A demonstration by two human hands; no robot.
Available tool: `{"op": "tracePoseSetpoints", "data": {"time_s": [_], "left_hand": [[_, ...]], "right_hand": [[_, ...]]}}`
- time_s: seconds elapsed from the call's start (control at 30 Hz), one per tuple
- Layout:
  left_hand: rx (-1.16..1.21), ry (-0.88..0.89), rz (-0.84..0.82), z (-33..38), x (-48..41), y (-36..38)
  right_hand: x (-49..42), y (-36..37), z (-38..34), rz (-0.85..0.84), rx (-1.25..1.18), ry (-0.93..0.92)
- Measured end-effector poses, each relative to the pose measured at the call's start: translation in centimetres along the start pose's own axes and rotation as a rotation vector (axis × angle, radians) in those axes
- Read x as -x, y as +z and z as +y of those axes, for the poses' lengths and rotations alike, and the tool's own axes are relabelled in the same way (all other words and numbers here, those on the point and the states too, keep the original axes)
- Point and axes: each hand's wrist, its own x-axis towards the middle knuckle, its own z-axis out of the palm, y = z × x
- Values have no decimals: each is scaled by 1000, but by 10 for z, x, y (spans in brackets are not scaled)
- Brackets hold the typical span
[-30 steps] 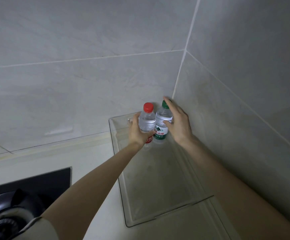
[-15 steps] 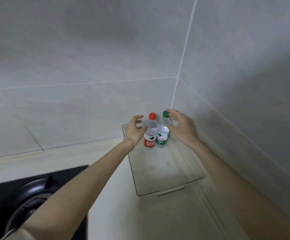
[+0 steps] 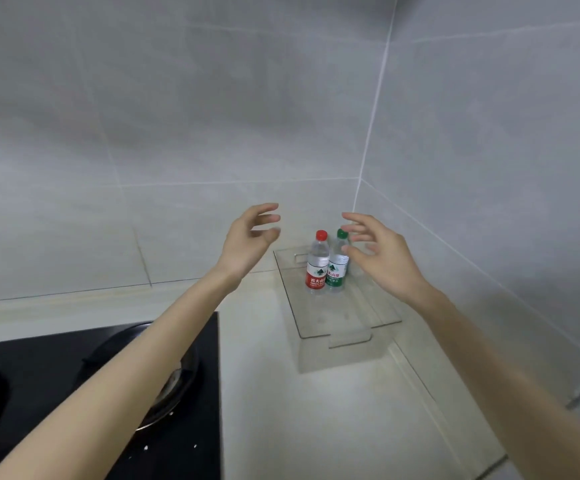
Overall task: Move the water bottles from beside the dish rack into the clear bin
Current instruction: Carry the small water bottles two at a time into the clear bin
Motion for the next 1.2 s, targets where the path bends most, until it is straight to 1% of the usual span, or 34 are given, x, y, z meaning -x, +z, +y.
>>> {"op": "tracePoseSetpoints", "data": {"time_s": [0.13, 0.2, 0.37, 0.6, 0.73, 0.87, 0.9, 0.97, 1.2], "left_hand": [[-19, 55, 22, 26, 51, -18], [-30, 54, 23, 35, 77, -24], [-148, -4, -32, 54, 153, -38], [-180, -124, 52, 79, 268, -68], [-189, -156, 176, 99, 329, -101], [-221, -183, 345, 120, 395, -147], [-233, -192, 397, 126, 422, -165], [-229, -211, 422, 132, 442, -179], [-294, -270, 716, 159, 601, -283]], "right_hand": [[34, -5, -31, -13, -55, -33], [51, -7, -42, -34, -78, -49], [101, -5, -74, -108, -178, -87], [169, 11, -129, -253, -238, -177], [202, 26, -171, -330, -280, -240], [234, 54, -224, -406, -341, -310], [247, 68, -246, -447, -359, -340], [257, 78, -263, -485, -383, -363], [351, 171, -389, -727, -498, -529]]}}
